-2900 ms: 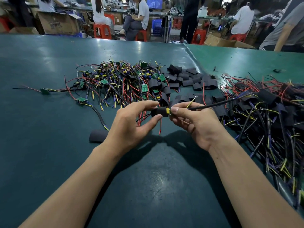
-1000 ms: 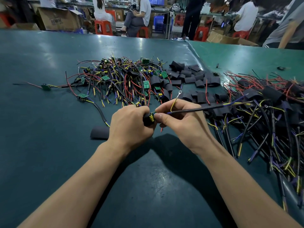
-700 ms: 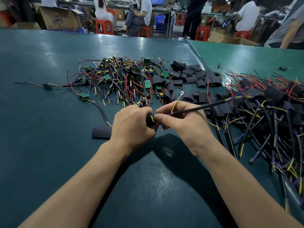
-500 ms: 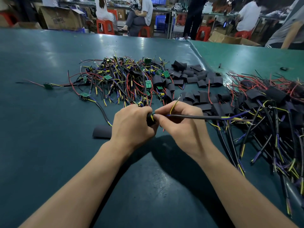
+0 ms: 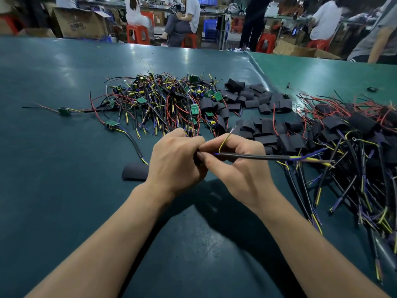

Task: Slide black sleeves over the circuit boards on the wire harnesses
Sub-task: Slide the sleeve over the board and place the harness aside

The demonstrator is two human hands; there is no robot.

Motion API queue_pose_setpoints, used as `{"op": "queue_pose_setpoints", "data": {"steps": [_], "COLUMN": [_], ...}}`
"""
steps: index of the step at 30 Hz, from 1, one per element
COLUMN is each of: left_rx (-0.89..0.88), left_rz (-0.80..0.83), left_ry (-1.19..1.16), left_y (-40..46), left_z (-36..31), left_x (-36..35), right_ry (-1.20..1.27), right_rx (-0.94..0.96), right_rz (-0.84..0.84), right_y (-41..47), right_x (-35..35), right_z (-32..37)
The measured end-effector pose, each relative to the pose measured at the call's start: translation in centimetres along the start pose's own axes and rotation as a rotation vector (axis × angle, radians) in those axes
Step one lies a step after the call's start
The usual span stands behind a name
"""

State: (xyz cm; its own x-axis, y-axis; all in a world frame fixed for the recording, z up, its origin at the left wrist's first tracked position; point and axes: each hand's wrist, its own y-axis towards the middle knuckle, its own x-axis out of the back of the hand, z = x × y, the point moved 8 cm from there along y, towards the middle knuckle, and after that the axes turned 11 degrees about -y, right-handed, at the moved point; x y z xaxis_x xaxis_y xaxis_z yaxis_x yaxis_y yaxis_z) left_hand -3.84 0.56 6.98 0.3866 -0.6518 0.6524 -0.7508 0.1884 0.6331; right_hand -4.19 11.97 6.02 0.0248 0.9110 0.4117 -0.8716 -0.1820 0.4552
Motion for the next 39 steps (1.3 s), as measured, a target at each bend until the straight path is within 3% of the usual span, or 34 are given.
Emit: {"op": "queue_pose_setpoints", "data": {"steps": [4, 7, 10, 19, 26, 29, 35, 39], "left_rx": [0.058, 0.103, 0.149, 0.129, 0.004, -0.043, 0.043, 0.024], "left_rz": [-0.060, -0.082, -0.088, -0.099, -0.145, -0.103, 0.025, 0.009], "left_ry": [0.007, 0.055, 0.053, -0.033, -0.096, -0.095, -0.155, -0.108], "left_y": [0.2, 0.3, 0.2, 0.1, 0.3, 0.1, -0.2, -0.1], "left_z": [0.8, 1.5, 1.9, 1.9, 0.9, 0.9, 1.7, 1.7], "left_x": [0.4, 0.5, 0.5, 0.3, 1.2, 0.8, -0.5, -0.4], "right_ry": [0.328, 0.502, 0.548, 0.456, 0.749, 0.517, 0.083, 0.107], "right_rx": [-0.246, -0.382, -0.394, -0.366, -0.507, -0.455, -0.265, -0.278], "right_rz": [-0.077, -0.036, 0.023, -0.022, -0.020, 0.098, 0.141, 0.064], "right_y": [0.4, 0.3, 0.1, 0.2, 0.5, 0.4, 0.6, 0.9], "right_x": [0.6, 0.3, -0.3, 0.0, 0.5, 0.2, 0.5, 1.6], "right_z": [-2.1, -3.3, -3.0, -3.0, -4.3, -4.3, -3.9, -4.1]}}
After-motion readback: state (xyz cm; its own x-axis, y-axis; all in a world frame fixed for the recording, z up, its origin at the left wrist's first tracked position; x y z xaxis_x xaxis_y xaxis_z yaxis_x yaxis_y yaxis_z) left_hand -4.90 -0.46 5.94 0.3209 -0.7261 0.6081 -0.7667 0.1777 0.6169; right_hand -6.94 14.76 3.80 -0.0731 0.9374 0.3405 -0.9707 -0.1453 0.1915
